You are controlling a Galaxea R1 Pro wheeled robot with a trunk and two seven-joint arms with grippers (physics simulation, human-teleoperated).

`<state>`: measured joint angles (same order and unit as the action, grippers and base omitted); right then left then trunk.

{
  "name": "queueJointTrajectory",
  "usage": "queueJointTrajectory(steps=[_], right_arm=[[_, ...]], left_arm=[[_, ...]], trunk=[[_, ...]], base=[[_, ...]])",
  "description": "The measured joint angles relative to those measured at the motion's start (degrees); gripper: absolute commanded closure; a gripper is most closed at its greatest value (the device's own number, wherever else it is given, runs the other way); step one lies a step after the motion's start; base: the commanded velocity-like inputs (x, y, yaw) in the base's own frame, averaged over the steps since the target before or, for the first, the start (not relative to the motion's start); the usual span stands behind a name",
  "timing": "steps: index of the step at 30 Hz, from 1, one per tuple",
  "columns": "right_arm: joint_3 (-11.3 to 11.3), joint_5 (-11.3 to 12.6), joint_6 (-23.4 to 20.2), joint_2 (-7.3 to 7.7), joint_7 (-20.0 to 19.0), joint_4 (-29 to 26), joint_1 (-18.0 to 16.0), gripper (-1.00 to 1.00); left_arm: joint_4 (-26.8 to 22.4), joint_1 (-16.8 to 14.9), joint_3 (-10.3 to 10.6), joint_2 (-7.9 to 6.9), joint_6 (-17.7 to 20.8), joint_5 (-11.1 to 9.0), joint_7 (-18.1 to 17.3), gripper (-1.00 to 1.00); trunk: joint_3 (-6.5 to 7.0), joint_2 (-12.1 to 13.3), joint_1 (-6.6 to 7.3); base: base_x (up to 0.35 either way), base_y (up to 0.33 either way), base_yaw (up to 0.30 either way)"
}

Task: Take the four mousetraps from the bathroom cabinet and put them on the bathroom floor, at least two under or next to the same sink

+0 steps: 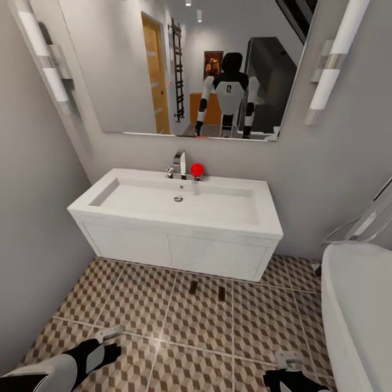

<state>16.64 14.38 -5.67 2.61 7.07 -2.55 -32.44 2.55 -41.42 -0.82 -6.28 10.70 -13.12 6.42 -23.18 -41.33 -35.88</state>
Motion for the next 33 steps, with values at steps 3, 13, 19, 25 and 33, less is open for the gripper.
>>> queueJointTrajectory(steps=[3,13,19,25,33], right_arm=[[0.0,0.0,0.0,0.0,0.0,0.0,0.0,-1.0],[0.1,-0.1,-0.1,0.0,0.0,0.0,0.0,-1.0],[0.2,-0.1,-1.4,-0.01,0.0,0.0,0.0,-1.0],[0.2,-0.1,-3.4,-0.04,-0.2,0.0,0.0,-1.0],[0.2,0.0,-4.3,-0.01,-0.3,0.0,0.0,-1.0]], left_arm=[[0.0,0.3,0.0,0.01,0.0,0.0,-0.3,-1.0],[0.0,0.9,0.0,0.08,0.0,0.0,-0.9,-1.0],[0.0,0.9,0.0,0.34,0.1,0.0,-1.1,-1.0],[0.0,1.1,-0.1,1.23,0.2,0.0,-1.0,-1.0],[0.0,2.0,-0.1,1.81,0.2,0.0,-1.0,-1.0]], trunk=[[0.75,1.2,0.66],[1.44,1.2,0.66],[1.62,1.2,0.66],[2.74,3.6,1.98],[4.21,6.8,3.74]], base=[[0.0,0.0,0.152],[0.0,0.0,0.136],[0.0,0.0,0.048],[0.0,0.0,0.015],[0.0,0.0,0.004]])
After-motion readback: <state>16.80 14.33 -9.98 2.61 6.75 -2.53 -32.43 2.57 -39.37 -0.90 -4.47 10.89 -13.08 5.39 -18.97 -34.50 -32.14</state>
